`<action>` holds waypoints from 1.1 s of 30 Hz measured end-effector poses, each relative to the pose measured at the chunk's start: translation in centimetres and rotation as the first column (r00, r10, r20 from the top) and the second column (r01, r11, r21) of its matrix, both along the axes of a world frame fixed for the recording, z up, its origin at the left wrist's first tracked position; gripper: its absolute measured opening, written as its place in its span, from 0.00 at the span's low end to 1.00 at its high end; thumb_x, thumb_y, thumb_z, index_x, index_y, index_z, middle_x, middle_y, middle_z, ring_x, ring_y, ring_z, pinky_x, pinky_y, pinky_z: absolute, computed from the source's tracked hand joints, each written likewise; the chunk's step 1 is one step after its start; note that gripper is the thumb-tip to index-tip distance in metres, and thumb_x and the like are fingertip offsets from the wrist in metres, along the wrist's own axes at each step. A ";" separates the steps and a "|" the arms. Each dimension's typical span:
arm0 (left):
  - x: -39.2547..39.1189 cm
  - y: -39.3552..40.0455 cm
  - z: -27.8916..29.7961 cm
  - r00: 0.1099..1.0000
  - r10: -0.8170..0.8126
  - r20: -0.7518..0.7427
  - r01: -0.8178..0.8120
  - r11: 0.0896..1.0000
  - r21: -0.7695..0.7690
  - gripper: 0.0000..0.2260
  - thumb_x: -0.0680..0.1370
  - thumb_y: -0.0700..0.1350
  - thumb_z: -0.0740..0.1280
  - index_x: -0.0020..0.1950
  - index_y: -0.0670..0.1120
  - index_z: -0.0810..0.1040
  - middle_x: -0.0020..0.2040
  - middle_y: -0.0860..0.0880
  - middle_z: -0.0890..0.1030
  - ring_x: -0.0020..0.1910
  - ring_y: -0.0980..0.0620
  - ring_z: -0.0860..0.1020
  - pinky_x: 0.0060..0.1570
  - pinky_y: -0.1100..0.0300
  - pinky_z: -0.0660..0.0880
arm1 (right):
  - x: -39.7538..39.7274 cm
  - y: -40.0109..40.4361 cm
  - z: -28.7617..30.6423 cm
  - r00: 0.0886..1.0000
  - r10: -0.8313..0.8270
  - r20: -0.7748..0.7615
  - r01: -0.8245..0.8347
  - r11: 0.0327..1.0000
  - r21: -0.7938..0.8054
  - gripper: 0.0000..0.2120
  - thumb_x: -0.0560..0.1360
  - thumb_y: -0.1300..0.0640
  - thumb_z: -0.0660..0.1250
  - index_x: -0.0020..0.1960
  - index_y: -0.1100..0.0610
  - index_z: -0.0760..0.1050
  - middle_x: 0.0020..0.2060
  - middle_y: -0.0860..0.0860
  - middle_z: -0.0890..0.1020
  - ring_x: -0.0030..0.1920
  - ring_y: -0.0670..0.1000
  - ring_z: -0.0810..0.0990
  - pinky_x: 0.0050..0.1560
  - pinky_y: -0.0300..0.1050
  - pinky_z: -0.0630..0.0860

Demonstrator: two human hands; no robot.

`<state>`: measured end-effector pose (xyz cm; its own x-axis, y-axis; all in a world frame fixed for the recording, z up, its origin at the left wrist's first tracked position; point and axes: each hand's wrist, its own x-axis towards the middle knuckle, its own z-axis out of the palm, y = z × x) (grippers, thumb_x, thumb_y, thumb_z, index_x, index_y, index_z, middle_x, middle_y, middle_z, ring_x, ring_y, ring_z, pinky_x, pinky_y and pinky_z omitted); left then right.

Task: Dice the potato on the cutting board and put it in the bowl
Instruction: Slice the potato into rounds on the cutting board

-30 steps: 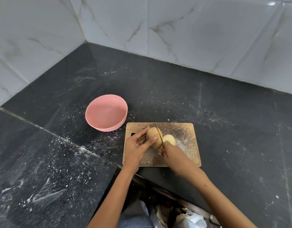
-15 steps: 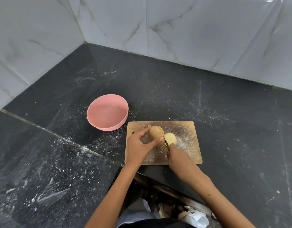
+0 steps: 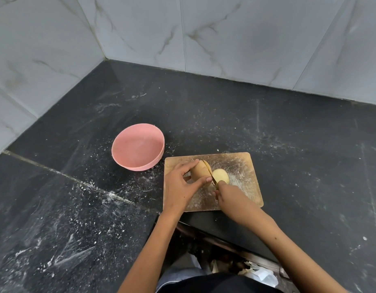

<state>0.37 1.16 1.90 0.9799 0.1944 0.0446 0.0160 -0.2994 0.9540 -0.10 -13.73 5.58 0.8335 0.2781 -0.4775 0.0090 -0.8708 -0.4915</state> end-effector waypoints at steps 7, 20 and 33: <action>0.3 -0.5 -0.1 0.999 0.002 0.041 0.000 0.999 -0.052 0.24 0.65 0.46 0.80 0.59 0.45 0.82 0.56 0.51 0.80 0.56 0.58 0.78 0.51 0.69 0.75 | 1.8 0.5 1.0 1.000 0.022 -0.014 -0.022 1.000 0.005 0.11 0.82 0.59 0.53 0.59 0.63 0.68 0.52 0.59 0.78 0.42 0.52 0.71 0.41 0.43 0.66; 0.7 -0.1 -0.9 1.000 0.002 0.003 -0.001 0.967 -0.256 0.22 0.63 0.40 0.80 0.56 0.47 0.82 0.57 0.47 0.81 0.57 0.53 0.80 0.57 0.58 0.77 | -1.2 -0.1 -0.6 1.000 -0.016 0.014 0.016 1.000 0.019 0.05 0.82 0.57 0.53 0.48 0.56 0.60 0.48 0.60 0.79 0.43 0.57 0.76 0.40 0.44 0.67; 1.3 0.0 -1.0 0.997 0.046 -0.060 -0.064 0.934 -0.352 0.19 0.64 0.38 0.79 0.54 0.44 0.84 0.53 0.48 0.84 0.55 0.49 0.82 0.53 0.58 0.78 | 0.0 0.6 -0.8 0.999 -0.008 0.043 0.009 1.000 -0.017 0.08 0.82 0.58 0.53 0.57 0.60 0.66 0.49 0.59 0.78 0.45 0.56 0.76 0.41 0.46 0.68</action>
